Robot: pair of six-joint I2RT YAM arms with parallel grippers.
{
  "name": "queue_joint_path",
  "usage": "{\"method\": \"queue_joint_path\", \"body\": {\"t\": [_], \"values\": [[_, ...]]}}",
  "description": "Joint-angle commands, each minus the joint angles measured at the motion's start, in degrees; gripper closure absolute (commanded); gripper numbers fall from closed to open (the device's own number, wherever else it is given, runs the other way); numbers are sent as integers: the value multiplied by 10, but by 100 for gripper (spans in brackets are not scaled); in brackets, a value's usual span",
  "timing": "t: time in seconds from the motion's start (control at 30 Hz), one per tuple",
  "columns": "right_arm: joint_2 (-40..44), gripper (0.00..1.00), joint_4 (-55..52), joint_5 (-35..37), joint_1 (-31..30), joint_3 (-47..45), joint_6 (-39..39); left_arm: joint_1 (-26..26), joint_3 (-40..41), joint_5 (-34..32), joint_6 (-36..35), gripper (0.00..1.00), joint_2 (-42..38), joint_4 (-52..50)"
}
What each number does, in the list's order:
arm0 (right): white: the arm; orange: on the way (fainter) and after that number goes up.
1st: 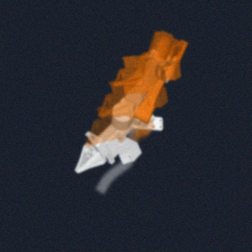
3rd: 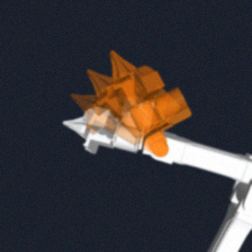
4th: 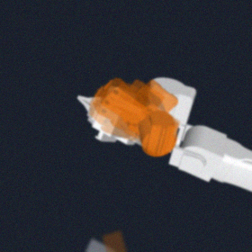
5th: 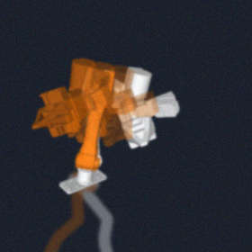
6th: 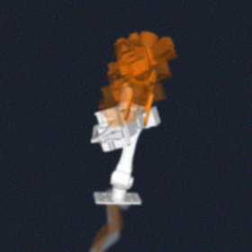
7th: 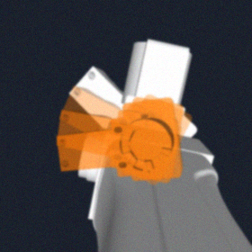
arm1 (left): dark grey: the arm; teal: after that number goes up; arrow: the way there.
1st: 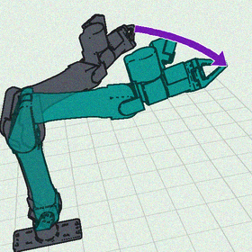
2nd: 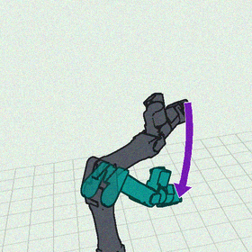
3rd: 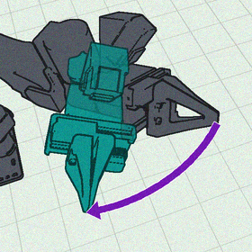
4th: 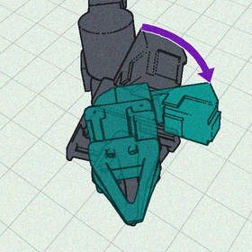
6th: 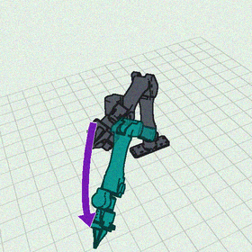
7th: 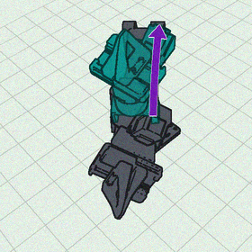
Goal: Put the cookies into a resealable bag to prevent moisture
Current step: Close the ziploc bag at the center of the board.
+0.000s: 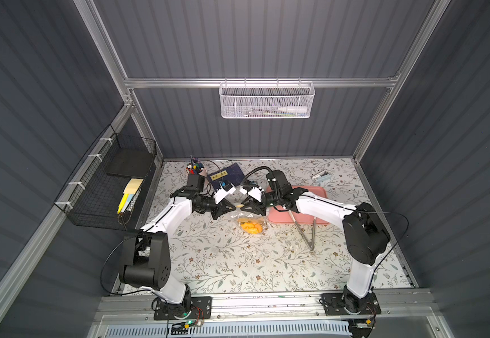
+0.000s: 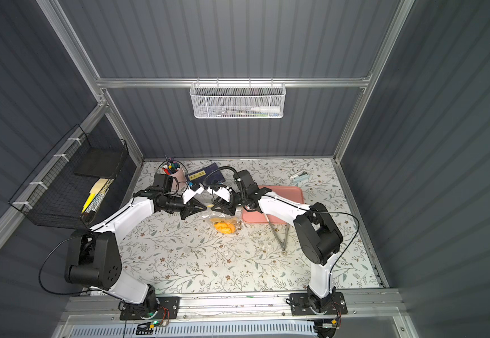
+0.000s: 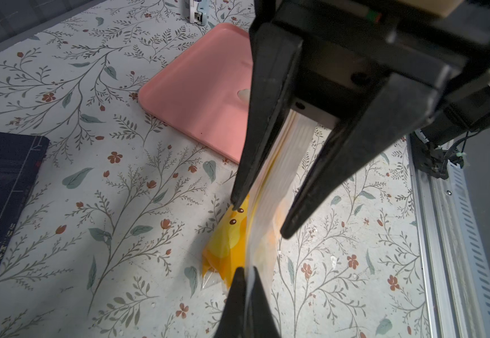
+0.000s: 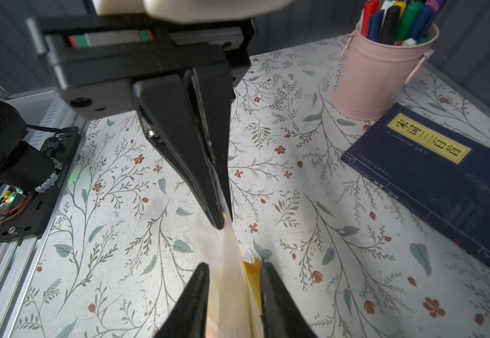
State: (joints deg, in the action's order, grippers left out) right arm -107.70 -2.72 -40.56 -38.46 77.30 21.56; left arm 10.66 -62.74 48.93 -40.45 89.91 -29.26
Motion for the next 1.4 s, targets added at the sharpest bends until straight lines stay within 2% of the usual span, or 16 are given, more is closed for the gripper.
{"method": "queue_joint_path", "body": {"t": [0.0, 0.2, 0.3, 0.33, 0.37, 0.43, 0.53, 0.6, 0.73, 0.8, 0.87, 0.9, 1.0, 1.07, 1.23, 1.37], "values": [[-23, 68, 13, -13, -8, 24, -11, -3, -17, 24, -1, 100, 8, -7], [-28, 100, 10, -5, -11, 28, -7, -4, -17, 27, 0, 100, 7, -6], [-16, 100, 7, 6, -9, 14, 5, -8, -17, 28, -1, 100, 4, -6], [-12, 94, 8, 13, -8, 8, 5, -10, -17, 29, -1, 100, 4, -6], [-6, 74, 10, 20, -6, 2, 3, -11, -16, 29, -1, 100, 4, -7], [1, 66, 6, 32, -3, -5, 11, -13, -17, 31, -1, 100, 5, -6], [5, 75, -24, 51, -2, -2, 34, -14, -19, 33, -1, 100, 8, -8], [6, 97, -39, 56, -2, 0, 47, -15, -19, 34, -3, 100, 8, -11], [22, 100, -40, 53, -1, -8, 49, -16, -19, 28, -6, 100, 12, -16], [30, 68, -41, 65, 0, -11, 47, -16, -19, 24, -8, 100, 13, -18], [37, 62, -49, 75, 3, -13, 54, -16, -19, 21, -9, 100, 14, -18], [39, 64, -55, 78, 5, -16, 58, -16, -19, 20, -10, 100, 15, -19], [39, 95, -89, 88, 7, -12, 77, -16, -19, 20, -11, 100, 17, -17], [40, 100, -107, 83, 6, -9, 82, -16, -15, 23, -4, 100, 17, -6], [43, 100, -108, 61, 8, -5, 72, -15, 12, 58, 51, 61, 19, 73], [37, 100, -111, 50, 10, 5, 63, -7, 17, 67, 66, 56, 23, 106]]}}
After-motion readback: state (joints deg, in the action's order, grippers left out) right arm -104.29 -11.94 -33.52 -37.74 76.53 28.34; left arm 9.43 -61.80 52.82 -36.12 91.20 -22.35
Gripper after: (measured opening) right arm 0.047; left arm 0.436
